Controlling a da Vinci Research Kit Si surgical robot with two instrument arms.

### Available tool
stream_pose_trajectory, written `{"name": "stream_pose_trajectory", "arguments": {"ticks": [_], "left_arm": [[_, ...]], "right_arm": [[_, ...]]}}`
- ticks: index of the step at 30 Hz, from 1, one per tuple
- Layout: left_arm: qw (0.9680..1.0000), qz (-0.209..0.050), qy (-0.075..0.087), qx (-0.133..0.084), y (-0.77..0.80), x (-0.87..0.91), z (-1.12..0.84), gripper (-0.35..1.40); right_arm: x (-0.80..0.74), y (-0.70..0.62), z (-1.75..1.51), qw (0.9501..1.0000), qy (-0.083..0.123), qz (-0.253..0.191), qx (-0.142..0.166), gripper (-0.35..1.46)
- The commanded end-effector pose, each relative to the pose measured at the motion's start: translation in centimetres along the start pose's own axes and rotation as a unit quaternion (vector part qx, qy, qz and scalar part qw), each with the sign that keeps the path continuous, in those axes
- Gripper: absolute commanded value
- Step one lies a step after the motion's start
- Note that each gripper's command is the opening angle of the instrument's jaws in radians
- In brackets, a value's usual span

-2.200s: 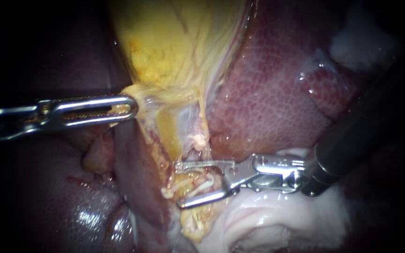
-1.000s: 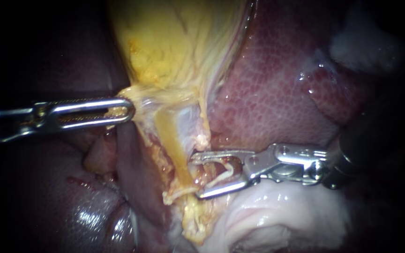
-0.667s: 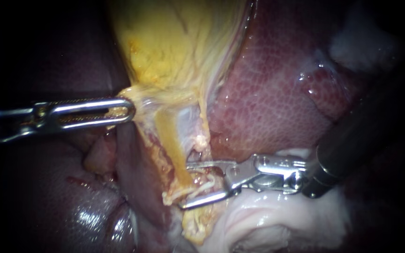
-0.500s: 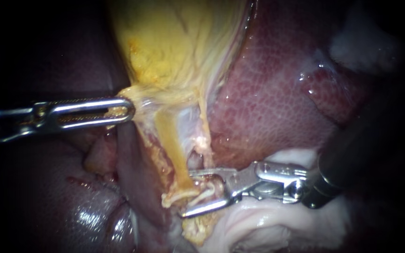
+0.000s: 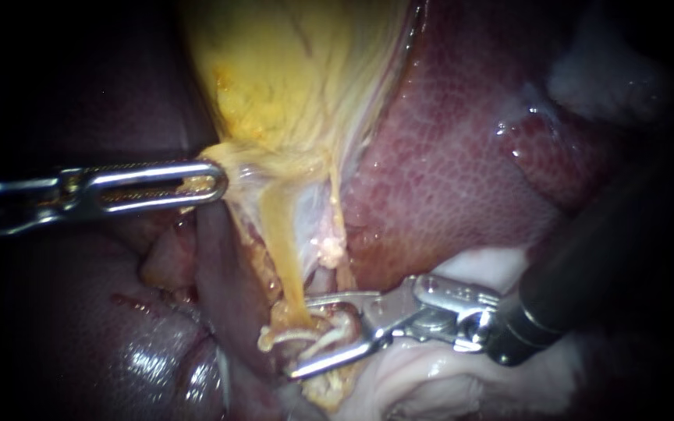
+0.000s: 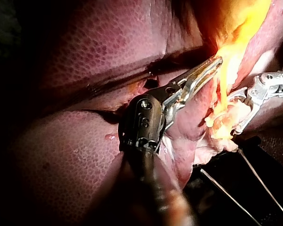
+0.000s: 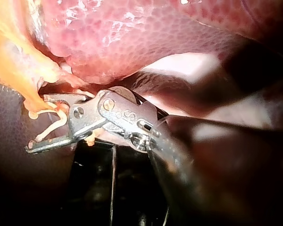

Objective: Clipping second clip left tube

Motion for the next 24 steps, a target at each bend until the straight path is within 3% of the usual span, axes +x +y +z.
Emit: {"name": "stream_pose_trajectory", "arguments": {"ticks": [1, 16, 20, 24], "left_arm": [[1.0000, 0.000, 0.000, 0.000, 0.00, 0.00, 0.00, -0.35], [1.0000, 0.000, 0.001, 0.001, -0.02, 0.00, 0.01, -0.35], [1.0000, 0.000, 0.001, 0.001, -0.03, 0.01, -0.01, -0.35], [1.0000, 0.000, 0.001, 0.001, -0.04, 0.01, -0.02, -0.35]], "right_arm": [[-0.01, 0.02, 0.03, 1.0000, -0.001, 0.002, -0.001, 0.59], [0.00, 0.09, 0.04, 1.0000, 0.000, 0.005, 0.004, 0.58], [0.12, 0.12, -0.13, 0.9999, 0.003, 0.009, 0.003, 0.56], [0.35, 0.12, -0.35, 0.9998, 0.015, 0.014, -0.006, 0.56]]}}
